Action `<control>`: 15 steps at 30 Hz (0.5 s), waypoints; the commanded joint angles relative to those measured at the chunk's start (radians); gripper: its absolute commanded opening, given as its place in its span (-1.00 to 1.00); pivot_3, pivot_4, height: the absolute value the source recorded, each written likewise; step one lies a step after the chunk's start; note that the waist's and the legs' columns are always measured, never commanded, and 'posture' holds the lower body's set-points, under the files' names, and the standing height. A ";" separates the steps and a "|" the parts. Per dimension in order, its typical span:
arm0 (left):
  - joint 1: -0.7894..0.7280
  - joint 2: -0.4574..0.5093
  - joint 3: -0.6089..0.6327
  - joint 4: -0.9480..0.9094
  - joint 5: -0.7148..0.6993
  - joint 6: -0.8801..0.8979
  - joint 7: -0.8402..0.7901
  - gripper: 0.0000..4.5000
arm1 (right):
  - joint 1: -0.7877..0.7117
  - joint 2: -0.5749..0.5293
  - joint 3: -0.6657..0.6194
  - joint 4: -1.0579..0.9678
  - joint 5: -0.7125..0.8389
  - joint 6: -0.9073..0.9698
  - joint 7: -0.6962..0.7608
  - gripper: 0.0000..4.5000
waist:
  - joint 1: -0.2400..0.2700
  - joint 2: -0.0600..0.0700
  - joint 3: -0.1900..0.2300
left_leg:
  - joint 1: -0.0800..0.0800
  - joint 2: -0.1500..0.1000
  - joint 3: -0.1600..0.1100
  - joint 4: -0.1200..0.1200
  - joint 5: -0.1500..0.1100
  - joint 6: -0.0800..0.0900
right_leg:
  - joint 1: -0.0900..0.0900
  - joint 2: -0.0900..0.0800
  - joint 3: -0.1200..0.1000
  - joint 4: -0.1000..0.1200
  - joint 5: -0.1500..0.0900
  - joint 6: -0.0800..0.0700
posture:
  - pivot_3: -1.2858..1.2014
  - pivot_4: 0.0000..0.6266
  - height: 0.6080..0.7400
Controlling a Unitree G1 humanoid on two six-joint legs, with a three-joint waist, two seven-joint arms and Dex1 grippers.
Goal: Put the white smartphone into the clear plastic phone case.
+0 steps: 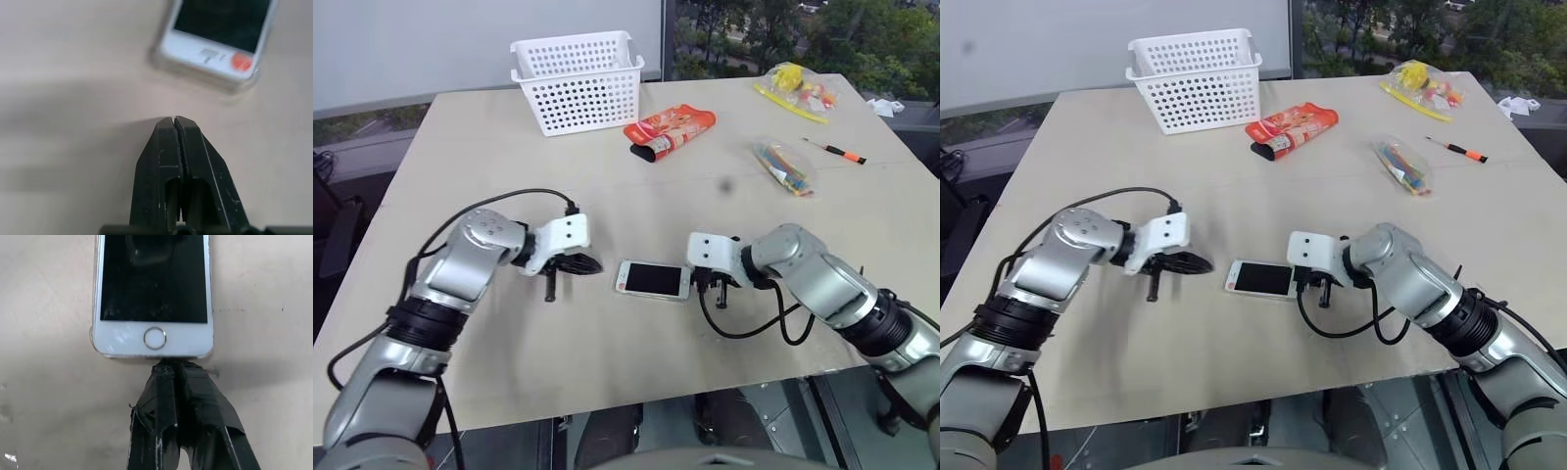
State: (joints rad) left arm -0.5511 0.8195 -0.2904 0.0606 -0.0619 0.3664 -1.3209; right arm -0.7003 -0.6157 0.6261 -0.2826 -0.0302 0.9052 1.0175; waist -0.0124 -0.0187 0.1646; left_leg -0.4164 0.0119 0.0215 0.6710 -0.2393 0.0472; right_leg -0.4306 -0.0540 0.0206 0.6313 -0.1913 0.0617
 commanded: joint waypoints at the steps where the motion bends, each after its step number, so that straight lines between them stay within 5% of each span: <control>1: 0.004 -0.035 -0.019 -0.075 -0.017 0.033 0.006 -1.00 | -0.031 0.021 0.008 0.004 -0.003 -0.011 -0.003 -0.97 | -0.003 0.000 0.000 | 0.000 0.000 0.000 0.000 0.000 0.000 | 0.000 0.000 0.000 0.000 0.000 0.000 | 0.03 -0.52 1.00; 15: 0.036 -0.076 -0.023 -0.143 -0.019 0.091 0.032 -1.00 | -0.041 0.077 0.018 -0.007 0.019 0.035 0.002 -0.97 | 0.000 0.000 -0.001 | 0.002 0.000 0.000 0.001 0.000 0.000 | 0.001 0.000 0.000 0.001 0.000 -0.001 | 0.03 -0.52 1.00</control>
State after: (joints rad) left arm -0.5118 0.7823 -0.2828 -0.0226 -0.0564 0.4657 -1.2850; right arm -0.7256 -0.5850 0.6270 -0.2449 -0.0386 0.9373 1.0199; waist -0.0125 -0.0190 0.1638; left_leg -0.4144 0.0117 0.0213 0.6716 -0.2392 0.0472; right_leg -0.4293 -0.0541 0.0211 0.6322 -0.1918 0.0611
